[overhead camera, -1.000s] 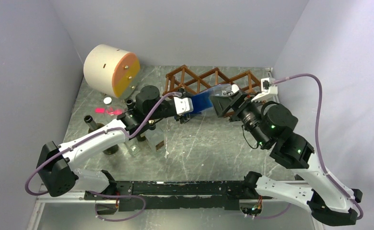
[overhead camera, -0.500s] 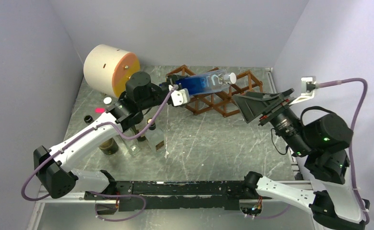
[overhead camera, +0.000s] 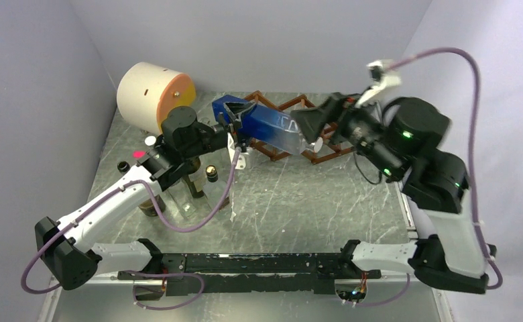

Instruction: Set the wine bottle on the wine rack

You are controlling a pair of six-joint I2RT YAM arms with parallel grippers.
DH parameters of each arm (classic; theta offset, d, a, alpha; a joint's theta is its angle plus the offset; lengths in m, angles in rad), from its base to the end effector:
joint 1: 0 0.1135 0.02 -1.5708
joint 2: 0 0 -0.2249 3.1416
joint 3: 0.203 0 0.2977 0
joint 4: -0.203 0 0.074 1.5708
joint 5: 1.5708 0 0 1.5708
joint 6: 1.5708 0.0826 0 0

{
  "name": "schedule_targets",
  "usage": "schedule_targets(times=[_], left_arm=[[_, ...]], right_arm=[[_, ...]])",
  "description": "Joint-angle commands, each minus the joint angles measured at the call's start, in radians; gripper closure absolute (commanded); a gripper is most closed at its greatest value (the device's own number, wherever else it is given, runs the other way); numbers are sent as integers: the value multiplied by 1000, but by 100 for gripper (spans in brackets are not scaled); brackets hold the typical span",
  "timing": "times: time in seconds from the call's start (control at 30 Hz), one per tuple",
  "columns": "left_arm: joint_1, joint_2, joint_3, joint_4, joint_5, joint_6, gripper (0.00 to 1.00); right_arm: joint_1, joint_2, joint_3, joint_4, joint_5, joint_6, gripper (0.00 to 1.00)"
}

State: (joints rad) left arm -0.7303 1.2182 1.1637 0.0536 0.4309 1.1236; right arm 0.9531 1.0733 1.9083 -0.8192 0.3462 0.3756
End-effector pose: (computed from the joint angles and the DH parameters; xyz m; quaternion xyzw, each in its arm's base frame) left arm 0.2644 -0.2831 0.3685 0.6434 0.2940 -0.0134 0.7067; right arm 0.1477 0.1595 0.5700 -0.0791 0.6974 0.3377 0.6272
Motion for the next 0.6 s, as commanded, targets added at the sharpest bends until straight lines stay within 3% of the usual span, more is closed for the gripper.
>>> schedule_targets(times=[0.0, 0.57], left_arm=[[-6, -89, 0, 170, 107, 166, 93], [-37, -95, -47, 118, 68, 366, 93]], right_arm=[[4, 115, 83, -206, -19, -67, 12], [5, 173, -66, -328, -188, -58, 11]])
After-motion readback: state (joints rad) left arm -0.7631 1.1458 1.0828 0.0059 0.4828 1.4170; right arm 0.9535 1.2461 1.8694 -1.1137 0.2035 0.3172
